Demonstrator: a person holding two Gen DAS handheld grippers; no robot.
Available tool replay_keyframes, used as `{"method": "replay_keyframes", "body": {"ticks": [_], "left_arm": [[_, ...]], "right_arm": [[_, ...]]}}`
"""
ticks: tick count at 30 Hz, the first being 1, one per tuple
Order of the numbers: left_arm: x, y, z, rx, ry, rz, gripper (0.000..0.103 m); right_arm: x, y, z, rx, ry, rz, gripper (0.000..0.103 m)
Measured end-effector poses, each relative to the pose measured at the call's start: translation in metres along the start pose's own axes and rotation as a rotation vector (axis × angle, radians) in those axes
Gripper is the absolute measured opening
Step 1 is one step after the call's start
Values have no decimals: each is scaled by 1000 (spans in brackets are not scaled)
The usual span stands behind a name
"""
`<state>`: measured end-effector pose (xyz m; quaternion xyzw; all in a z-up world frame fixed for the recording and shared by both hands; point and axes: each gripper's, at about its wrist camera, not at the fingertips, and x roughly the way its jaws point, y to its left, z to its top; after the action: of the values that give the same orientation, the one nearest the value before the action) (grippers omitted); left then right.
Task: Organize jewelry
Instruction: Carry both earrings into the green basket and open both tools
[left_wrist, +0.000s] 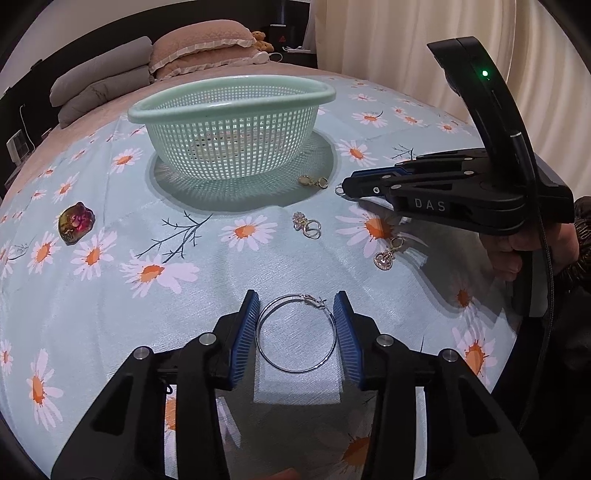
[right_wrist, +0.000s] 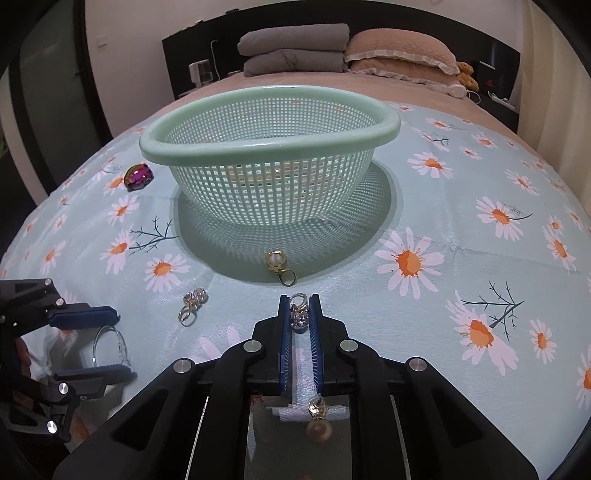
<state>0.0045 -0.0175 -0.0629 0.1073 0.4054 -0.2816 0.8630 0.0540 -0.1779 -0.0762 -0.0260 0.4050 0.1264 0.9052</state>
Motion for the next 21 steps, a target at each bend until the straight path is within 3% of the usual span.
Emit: {"method": "replay_keyframes", "body": {"ticks": [12,21], "left_arm": [[-25,0,16,18,-42,5,43],[-46,12,68,100,-134,74,43]], "right_arm": [[-22,-9,9,18,-70,-8,10],[-55,-16,47,5,-197,-10,10]]}}
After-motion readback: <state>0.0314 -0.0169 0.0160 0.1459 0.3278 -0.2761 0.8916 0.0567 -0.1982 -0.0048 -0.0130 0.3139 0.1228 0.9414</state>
